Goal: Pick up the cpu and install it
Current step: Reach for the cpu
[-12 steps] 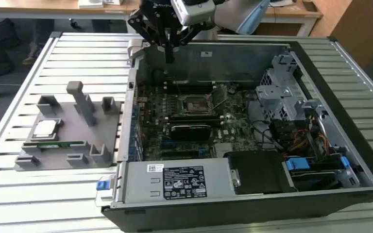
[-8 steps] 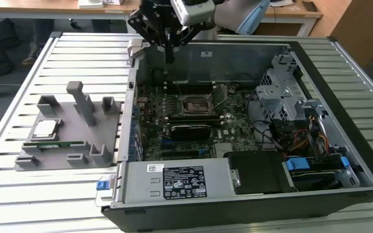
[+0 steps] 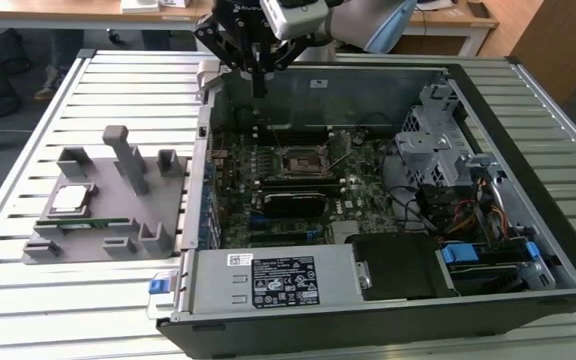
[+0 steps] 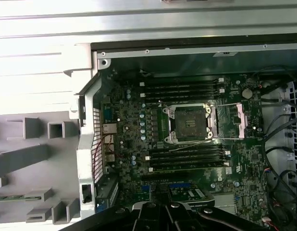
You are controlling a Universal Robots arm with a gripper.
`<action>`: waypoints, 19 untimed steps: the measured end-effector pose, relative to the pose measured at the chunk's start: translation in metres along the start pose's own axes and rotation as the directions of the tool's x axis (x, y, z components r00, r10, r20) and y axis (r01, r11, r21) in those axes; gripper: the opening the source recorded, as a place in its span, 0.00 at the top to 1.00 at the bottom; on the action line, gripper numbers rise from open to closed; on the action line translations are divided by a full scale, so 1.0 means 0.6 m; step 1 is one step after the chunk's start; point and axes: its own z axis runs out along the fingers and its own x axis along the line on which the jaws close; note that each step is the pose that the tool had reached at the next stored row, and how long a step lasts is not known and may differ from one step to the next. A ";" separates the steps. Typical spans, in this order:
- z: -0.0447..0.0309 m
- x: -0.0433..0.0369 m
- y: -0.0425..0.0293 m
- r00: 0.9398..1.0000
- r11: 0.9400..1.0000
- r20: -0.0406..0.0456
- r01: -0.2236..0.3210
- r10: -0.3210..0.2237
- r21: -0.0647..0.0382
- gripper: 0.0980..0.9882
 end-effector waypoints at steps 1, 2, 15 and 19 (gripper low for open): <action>0.000 0.001 0.000 1.000 1.000 0.000 0.000 0.000 0.000 0.99; 0.000 0.002 0.000 1.000 1.000 0.000 0.000 0.000 0.000 0.99; 0.000 0.013 -0.001 1.000 1.000 0.000 0.000 0.000 0.000 0.99; 0.000 0.016 -0.001 1.000 1.000 0.000 0.000 0.000 0.000 0.99</action>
